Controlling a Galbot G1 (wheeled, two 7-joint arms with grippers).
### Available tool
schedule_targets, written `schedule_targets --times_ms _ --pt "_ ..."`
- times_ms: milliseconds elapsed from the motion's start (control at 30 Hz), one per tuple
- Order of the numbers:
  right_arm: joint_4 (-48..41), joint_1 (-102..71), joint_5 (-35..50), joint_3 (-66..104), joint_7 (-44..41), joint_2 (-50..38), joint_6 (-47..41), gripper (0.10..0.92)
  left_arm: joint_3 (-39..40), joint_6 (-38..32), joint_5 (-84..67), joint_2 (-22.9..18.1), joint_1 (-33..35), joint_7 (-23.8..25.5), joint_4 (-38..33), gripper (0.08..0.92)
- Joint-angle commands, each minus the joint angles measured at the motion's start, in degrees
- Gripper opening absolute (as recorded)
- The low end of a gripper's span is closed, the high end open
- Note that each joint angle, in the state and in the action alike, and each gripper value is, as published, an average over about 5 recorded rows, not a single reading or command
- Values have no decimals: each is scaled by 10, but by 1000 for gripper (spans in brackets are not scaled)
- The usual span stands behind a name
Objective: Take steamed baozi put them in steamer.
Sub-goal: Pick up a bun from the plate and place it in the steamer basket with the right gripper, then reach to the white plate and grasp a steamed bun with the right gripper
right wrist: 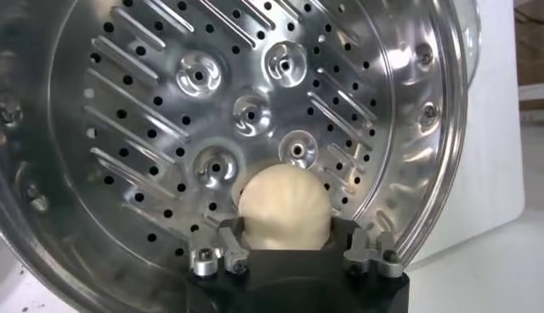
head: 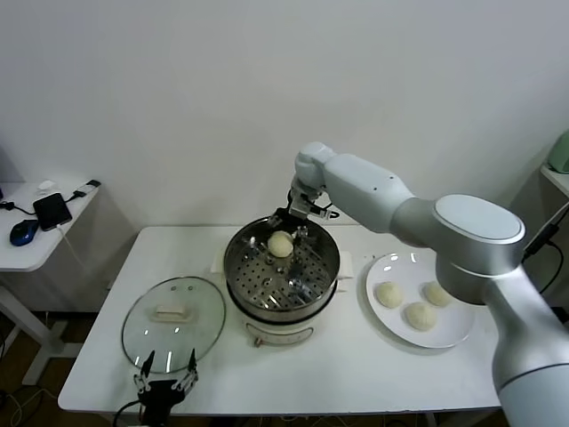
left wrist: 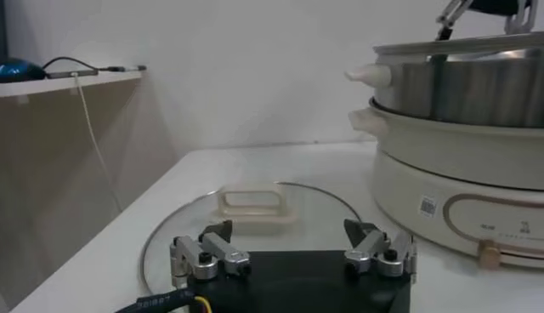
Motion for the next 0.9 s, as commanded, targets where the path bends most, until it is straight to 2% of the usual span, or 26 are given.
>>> schedule_targets --times_ms 33,200,300,367,567,733,900 --pt "37 63 124 -51 -39 -28 -1 821 5 1 1 -1 2 0 -3 823" --pt "101 173 304 -138 -70 -102 -57 823 13 1 4 -1 3 1 -6 823" --pt "170 241 443 -219 -76 -181 -157 823 16 0 5 -1 4 1 -7 823" --pt "214 270 488 -260 -70 -240 -238 823 18 -1 5 -1 5 1 -7 823" --pt "286 285 387 -332 -9 -379 -418 823 22 0 6 0 2 1 -5 823" --pt "351 240 391 -355 23 -450 -521 823 22 1 5 -1 -1 1 -5 823" --pt "371 146 401 -311 43 -462 -570 823 16 2 3 -2 -3 1 -5 823"
